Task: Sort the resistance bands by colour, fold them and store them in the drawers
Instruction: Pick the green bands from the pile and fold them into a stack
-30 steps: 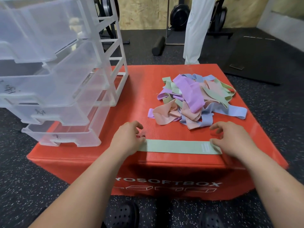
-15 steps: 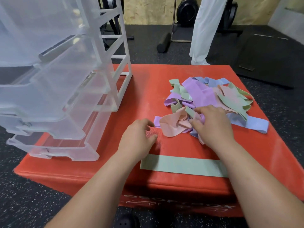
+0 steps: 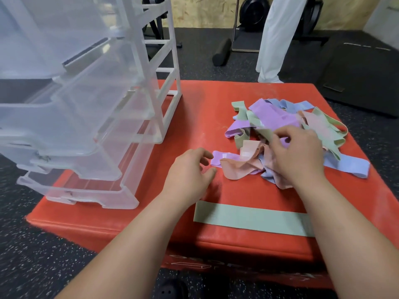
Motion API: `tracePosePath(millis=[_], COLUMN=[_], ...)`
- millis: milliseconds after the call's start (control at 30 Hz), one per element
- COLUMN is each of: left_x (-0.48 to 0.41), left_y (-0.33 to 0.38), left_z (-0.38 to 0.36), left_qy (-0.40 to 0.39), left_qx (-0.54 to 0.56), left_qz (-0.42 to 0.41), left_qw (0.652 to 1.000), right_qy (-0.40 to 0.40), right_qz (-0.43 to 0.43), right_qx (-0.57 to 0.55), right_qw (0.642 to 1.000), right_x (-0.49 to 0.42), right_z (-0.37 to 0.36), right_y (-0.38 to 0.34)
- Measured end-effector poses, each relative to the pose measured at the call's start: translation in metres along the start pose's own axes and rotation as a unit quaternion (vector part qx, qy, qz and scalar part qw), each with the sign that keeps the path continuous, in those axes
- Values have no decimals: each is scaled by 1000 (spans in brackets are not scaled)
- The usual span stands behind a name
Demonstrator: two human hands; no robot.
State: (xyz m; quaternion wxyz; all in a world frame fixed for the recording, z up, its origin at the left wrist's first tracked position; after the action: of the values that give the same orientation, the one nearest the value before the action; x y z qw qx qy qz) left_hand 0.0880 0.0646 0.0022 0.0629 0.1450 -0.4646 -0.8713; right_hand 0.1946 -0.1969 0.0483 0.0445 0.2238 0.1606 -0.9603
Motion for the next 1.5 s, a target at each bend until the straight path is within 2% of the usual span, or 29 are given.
tracePosePath(millis=[133,300,367,500,633,800,900,1000,1067,1133,1200,1300,1400,1500], left_x=[8,21,25,33,44,44,37,25,20,18,17,15,10,5], left_y=[14,35,40,46,37,14,0,-1,1,3,6,14,18,20], left_z=[5,3,-2,-22,-48,-53,-50,-47,-46,-48,-52,-52,-36,-14], left_qy=[5,-3,-13,-64,-108,-76,-46,-48,-57,-71,-90,-98,-54,10], left_qx=[24,82,105,208,370,409,365,258,191,156,173,210,202,186], left_qz=[-28,-55,-44,24,157,205,210,148,115,101,95,76,40,6], left_qw=[999,995,993,976,909,886,906,954,973,980,976,970,977,982], right_qy=[11,54,47,-14,-74,-163,-197,-194,-191,-196,-196,-153,-117,-95], right_qz=[-9,22,31,109,228,243,224,202,199,202,202,186,107,25], right_qx=[-126,-146,-156,-124,-85,-112,-112,-75,-37,-15,-9,1,-91,-244], right_qw=[992,988,986,986,967,950,948,957,961,959,960,971,983,965], right_x=[2,18,29,65,100,105,96,89,86,86,88,85,61,36], right_z=[34,70,74,57,22,0,-8,-16,-20,-27,-33,-35,-17,18], right_y=[12,15,12,-20,-58,-60,-53,-43,-41,-44,-49,-55,-44,-29])
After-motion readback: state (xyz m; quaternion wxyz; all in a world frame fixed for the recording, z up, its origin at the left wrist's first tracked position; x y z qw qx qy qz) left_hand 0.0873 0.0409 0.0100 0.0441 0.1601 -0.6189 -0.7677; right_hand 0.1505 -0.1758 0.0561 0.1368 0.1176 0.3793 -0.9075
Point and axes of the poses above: each hand's wrist, its own x-axis away from the middle knuckle, its own z-axis out of the back of the hand, y = z × x, the point moved 10 cm from there along -x, towards the middle knuckle, and after that the axes turned 15 degrees about x, right-handed, at the moved point
